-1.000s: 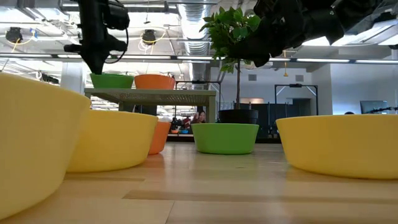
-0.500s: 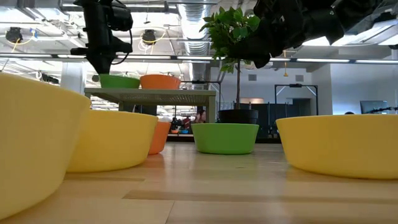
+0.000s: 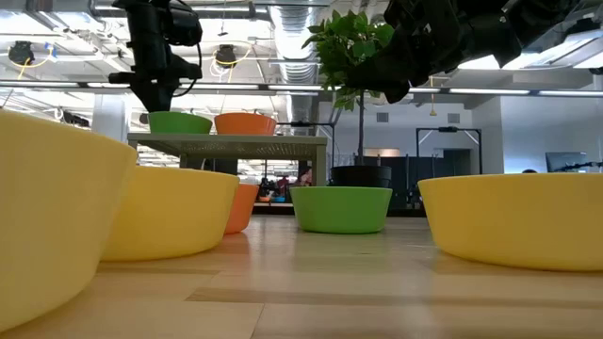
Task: Pick & Place Mini bowls
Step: Put the yellow bowl on the shelf
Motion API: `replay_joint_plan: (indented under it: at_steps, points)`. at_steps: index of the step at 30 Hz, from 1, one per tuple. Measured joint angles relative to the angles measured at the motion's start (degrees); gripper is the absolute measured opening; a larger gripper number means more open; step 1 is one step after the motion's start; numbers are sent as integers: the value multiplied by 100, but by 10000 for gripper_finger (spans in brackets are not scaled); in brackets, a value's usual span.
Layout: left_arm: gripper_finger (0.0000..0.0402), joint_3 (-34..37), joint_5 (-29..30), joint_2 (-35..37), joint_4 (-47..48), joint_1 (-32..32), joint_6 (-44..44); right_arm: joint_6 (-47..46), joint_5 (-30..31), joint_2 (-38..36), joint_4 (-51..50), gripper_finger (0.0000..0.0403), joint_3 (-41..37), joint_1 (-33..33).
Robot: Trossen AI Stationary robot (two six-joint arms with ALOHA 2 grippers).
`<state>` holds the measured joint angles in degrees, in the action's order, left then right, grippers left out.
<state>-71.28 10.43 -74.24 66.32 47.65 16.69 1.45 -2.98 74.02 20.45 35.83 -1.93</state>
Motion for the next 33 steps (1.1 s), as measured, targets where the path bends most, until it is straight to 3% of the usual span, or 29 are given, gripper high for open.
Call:
replay_joint_plan:
  at_steps: [9, 14, 19, 24, 33]
  points:
    - [92, 4, -133, 870, -33, -700, -40, 0, 0, 0, 0, 82, 0, 8]
    - [92, 25, -132, 1688, -550, -1789, 15, 0, -4, 0, 5, 82, 0, 125]
    - [92, 614, -97, 2295, -1968, -3479, -22, 0, -13, 0, 228, 82, 0, 311]
    - [92, 1548, 245, 2504, -3581, -5068, -605, 2, -17, 0, 240, 82, 0, 523]
    - [92, 3027, 988, 2247, -6176, -6739, -1415, -591, -13, 0, 239, 82, 0, 1052]
